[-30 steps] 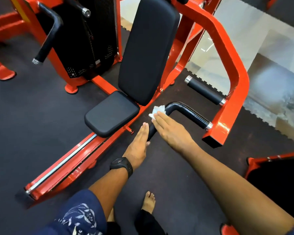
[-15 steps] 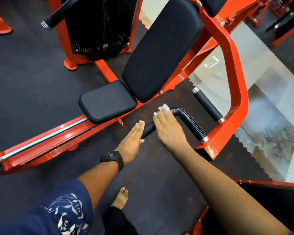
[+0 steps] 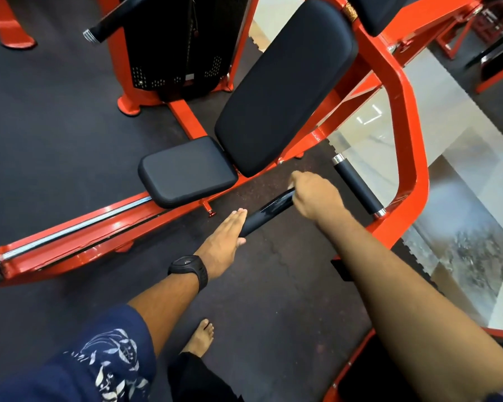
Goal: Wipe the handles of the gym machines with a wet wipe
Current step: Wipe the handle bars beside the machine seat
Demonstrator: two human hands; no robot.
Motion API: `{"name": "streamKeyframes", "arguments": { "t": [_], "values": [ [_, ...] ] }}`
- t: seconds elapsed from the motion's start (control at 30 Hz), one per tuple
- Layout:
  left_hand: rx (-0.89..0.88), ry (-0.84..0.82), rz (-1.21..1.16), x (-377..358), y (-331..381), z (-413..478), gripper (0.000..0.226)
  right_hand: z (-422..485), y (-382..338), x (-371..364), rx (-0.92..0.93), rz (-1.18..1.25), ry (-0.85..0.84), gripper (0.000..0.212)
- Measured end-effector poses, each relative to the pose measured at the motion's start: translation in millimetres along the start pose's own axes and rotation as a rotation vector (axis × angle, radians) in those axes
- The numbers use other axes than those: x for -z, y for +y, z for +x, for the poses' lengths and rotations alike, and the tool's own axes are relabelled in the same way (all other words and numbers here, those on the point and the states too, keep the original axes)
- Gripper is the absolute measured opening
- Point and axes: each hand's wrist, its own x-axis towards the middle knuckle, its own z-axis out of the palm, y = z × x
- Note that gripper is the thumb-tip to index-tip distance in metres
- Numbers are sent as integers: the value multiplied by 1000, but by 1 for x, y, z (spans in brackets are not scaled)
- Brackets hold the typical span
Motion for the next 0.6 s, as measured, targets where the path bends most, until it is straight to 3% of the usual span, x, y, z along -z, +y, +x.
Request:
{"name": "streamKeyframes", "arguments": {
  "t": [0.1, 0.2, 0.27, 0.4, 0.53, 0.6],
  "values": [
    [11, 6, 7, 0, 2, -1, 67, 0, 0, 2, -43, -12, 24, 22],
    [16, 5, 6, 1, 2, -1, 66, -21, -28, -26, 341, -132, 131, 19],
    [17, -5, 8, 1, 1, -2, 65, -31, -23, -46, 528, -230, 214, 34],
    [34, -2, -5, 0, 1, -3, 64, -36, -7, -48, 346, -82, 363, 47],
    [48, 28, -4, -2, 2, -4, 64, -51, -32, -75, 539, -61, 357, 45],
    [58, 20, -6, -1, 1, -5, 64, -56, -34, -77, 416, 65, 338, 53]
  ]
}}
